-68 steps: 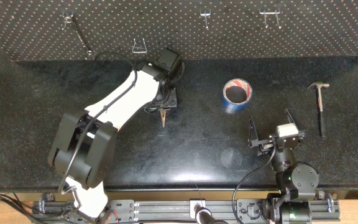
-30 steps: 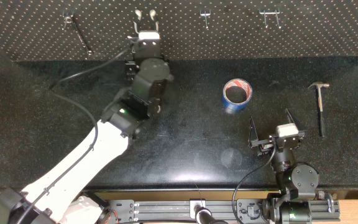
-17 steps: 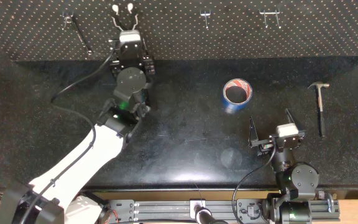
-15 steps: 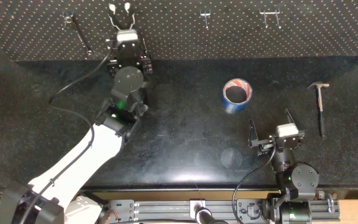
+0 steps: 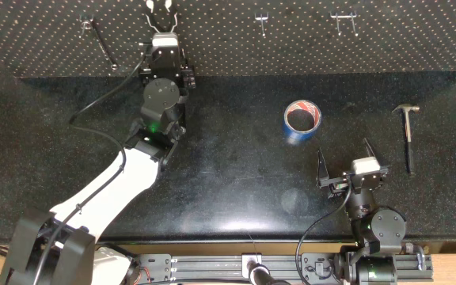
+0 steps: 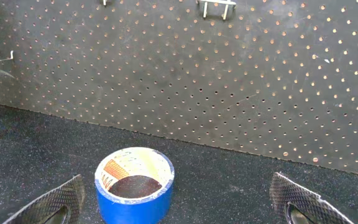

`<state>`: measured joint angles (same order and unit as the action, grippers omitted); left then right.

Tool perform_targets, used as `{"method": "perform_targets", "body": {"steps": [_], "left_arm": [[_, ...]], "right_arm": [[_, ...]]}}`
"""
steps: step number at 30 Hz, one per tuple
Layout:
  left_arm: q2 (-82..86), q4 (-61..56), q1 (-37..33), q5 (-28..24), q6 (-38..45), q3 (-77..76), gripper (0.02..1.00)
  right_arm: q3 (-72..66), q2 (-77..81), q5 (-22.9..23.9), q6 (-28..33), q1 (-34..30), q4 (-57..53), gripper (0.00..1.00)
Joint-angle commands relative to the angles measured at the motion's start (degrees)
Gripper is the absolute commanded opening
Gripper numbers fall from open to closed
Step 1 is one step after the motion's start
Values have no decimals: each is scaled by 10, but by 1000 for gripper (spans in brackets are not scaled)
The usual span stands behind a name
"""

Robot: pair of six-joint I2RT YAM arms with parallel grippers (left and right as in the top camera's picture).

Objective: Place Tools Onto Pegboard

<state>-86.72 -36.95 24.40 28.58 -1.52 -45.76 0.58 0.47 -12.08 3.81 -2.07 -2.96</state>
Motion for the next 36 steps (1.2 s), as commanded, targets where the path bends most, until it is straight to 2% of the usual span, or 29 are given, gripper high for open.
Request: {"method": "perform_targets", "body": {"steps": [1, 12, 22, 36], "left_arm": [[-2, -10, 0, -25, -2, 1, 27], [-8, -13, -1, -21, 21, 1, 29], [-55, -99, -5, -21, 25, 1, 29], [-90, -104, -28, -10, 18, 1, 27]], "right_arm": [[-3, -4, 1, 8, 4, 1, 976], [-3, -4, 1, 8, 4, 1, 976], [-3, -4, 1, 8, 4, 1, 976], [-3, -4, 1, 8, 4, 1, 976]]}}
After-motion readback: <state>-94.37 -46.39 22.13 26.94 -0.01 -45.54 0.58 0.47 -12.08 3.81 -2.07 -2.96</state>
